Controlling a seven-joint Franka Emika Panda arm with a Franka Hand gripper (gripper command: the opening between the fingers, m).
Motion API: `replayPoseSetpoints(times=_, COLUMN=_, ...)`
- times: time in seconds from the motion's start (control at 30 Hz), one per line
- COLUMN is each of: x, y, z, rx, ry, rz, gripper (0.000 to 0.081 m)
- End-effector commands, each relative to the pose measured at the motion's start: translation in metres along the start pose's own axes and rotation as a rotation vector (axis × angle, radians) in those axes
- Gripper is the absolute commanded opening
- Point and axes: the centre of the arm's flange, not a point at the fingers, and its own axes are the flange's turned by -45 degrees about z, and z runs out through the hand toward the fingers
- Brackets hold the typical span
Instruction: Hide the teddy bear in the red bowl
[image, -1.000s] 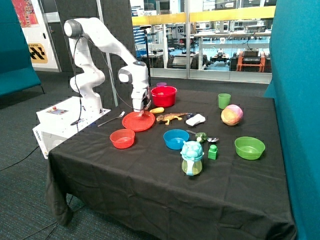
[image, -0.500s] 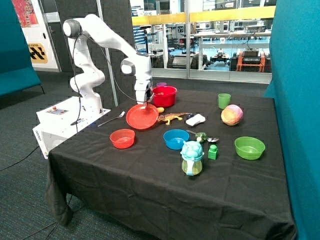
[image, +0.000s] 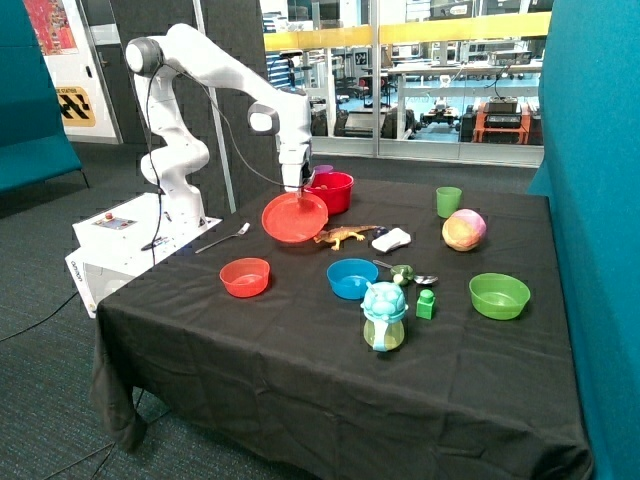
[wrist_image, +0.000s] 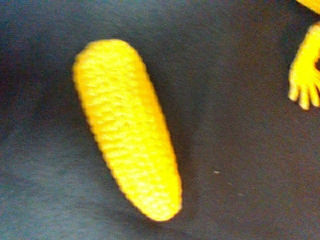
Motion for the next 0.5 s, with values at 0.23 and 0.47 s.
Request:
replayPoseSetpoints(times=0.23, x=0.025, y=-0.070, z=-0.029, rx=0.0014, ry=0.0013, rz=-0.244, gripper=0.0000)
replayPoseSetpoints(times=0.47, x=0.030, y=-0.096, z=-0.040, rx=0.0013, ry=0.0014, rz=-0.341, gripper=0.0000)
